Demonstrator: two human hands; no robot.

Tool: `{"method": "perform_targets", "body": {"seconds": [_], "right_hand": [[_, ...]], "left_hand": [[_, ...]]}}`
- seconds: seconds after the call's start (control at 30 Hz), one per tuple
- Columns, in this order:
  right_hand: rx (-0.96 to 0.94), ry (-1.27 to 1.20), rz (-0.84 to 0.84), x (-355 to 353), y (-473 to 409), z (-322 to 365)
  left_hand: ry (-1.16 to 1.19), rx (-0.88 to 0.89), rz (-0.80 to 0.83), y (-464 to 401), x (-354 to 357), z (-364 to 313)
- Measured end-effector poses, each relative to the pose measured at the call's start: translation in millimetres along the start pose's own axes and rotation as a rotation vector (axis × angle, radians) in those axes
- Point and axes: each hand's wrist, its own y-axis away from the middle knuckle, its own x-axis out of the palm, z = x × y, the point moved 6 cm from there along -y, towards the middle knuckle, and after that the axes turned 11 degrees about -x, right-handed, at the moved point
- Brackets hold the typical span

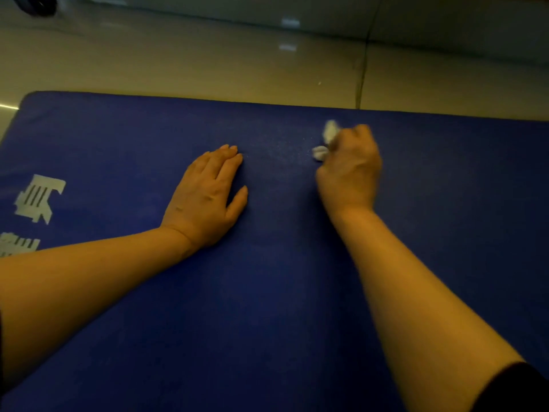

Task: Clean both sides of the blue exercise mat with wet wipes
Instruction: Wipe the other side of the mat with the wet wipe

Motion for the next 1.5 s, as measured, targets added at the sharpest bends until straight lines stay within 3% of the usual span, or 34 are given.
{"method": "perform_targets", "body": {"seconds": [0.07,0.2,0.3,0.37,0.5,0.6,0.67,0.73,0.97,1.03,1.13,1.2,1.33,1.4,1.5], "right_hand": [[0.109,-0.009,0.016,-3,5,-6],[-0.172,-0.067,0.234,31,31,69],[-0.228,-0.056,0.356,38,39,81],[-0.151,-0.041,0.309,23,32,53],[0.105,0.053,0.155,-4,32,6],[-0.059,-0.009,0.249,13,49,55],[-0.254,-0.051,0.391,29,67,95],[-0.323,-0.054,0.46,29,69,101],[0.0,0.12,0.292,-13,61,24],[-0.048,0.064,0.336,-2,78,53],[-0.294,-0.034,0.483,20,112,112],[-0.36,-0.078,0.548,23,116,113],[-0.136,-0.066,0.296,-6,85,48],[0.03,0.024,0.267,-15,83,29],[-0.008,0.024,0.277,-8,99,64]], "left_hand": [[-0.023,0.001,0.002,0,2,-1],[-0.051,0.019,0.021,-2,2,-6],[-0.054,0.005,0.054,0,3,-9],[-0.051,-0.043,0.098,3,1,-10],[-0.101,-0.068,0.344,12,-5,-10],[-0.144,-0.03,0.464,35,-8,-16],[-0.099,-0.062,0.528,50,-8,-18],[-0.094,-0.115,0.581,59,-11,-16],[-0.207,-0.138,0.745,112,-20,-2],[-0.223,-0.137,0.749,119,-17,-4],[-0.211,-0.161,0.736,119,-14,-14],[-0.193,-0.174,0.732,118,-14,-15],[-0.183,-0.148,0.734,124,-15,-5],[-0.184,-0.149,0.732,129,-15,-5],[-0.203,-0.155,0.726,131,-15,-9]]}}
